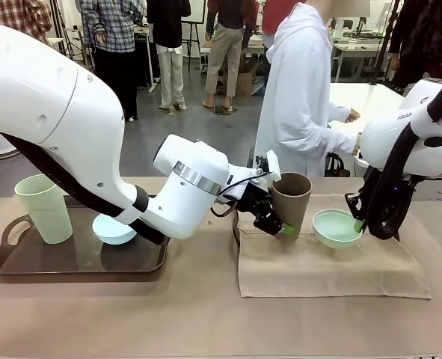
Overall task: Set up a tray with a mat and arrange the tableware.
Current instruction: Place the Picnic Bowl and Reusable plastic cup back onto the Handle tray in front of the human's position.
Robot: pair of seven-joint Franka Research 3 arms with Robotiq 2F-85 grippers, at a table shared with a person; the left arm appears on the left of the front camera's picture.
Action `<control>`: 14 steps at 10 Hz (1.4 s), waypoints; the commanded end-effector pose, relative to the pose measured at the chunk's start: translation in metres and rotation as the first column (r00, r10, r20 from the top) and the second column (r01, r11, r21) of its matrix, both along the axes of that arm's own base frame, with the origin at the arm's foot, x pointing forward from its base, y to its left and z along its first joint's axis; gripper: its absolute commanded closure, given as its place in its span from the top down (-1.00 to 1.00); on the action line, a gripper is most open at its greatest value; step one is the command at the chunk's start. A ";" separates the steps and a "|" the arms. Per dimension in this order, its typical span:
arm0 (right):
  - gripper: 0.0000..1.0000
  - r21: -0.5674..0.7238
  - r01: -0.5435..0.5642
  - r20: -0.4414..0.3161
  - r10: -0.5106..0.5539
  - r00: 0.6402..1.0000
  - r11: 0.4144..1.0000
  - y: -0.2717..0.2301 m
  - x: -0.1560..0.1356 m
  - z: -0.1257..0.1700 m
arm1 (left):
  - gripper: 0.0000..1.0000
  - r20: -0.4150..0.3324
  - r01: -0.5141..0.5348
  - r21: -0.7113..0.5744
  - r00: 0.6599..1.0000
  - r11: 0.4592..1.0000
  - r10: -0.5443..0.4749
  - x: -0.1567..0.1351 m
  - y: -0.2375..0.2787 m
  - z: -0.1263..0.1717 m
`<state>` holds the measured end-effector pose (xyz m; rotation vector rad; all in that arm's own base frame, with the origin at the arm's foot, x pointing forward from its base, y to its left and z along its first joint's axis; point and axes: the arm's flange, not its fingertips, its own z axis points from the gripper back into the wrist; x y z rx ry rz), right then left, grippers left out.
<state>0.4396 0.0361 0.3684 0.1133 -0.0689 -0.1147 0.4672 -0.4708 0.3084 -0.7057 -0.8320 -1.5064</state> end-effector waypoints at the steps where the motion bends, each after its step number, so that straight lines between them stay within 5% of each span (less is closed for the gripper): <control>1: -0.93 0.022 0.003 0.010 -0.003 1.000 1.000 0.001 0.010 -0.003 | 0.64 -0.011 -0.013 0.024 1.000 1.000 0.014 0.009 -0.009 -0.001; 8: -0.93 0.016 -0.007 0.020 0.007 1.000 1.000 -0.001 0.013 -0.011 | 0.64 -0.041 -0.008 0.065 0.999 0.998 0.011 0.012 -0.012 -0.010; 9: -0.42 0.017 -0.004 0.014 0.004 1.000 1.000 -0.003 0.014 -0.011 | 1.00 -0.049 -0.003 0.071 0.999 0.997 0.007 0.013 -0.012 -0.011; 11: 0.77 -0.010 0.009 0.019 -0.009 1.000 1.000 -0.006 0.010 -0.003 | 1.00 -0.057 -0.004 0.088 0.998 0.996 0.009 0.011 -0.010 -0.008; 12: 0.66 -0.027 0.010 0.028 -0.009 1.000 1.000 -0.008 0.008 0.001 | 1.00 -0.053 -0.014 0.096 0.998 0.995 0.019 0.011 -0.009 -0.006; 13: 1.00 -0.044 0.013 0.042 -0.011 0.999 0.999 -0.008 0.005 0.007 | 1.00 -0.053 -0.022 0.126 0.998 0.992 0.029 0.012 -0.005 -0.005; 14: 1.00 -0.059 0.014 0.056 -0.011 0.998 0.998 -0.012 0.002 0.014 | 1.00 -0.063 -0.020 0.161 0.998 0.987 0.030 0.012 0.000 -0.006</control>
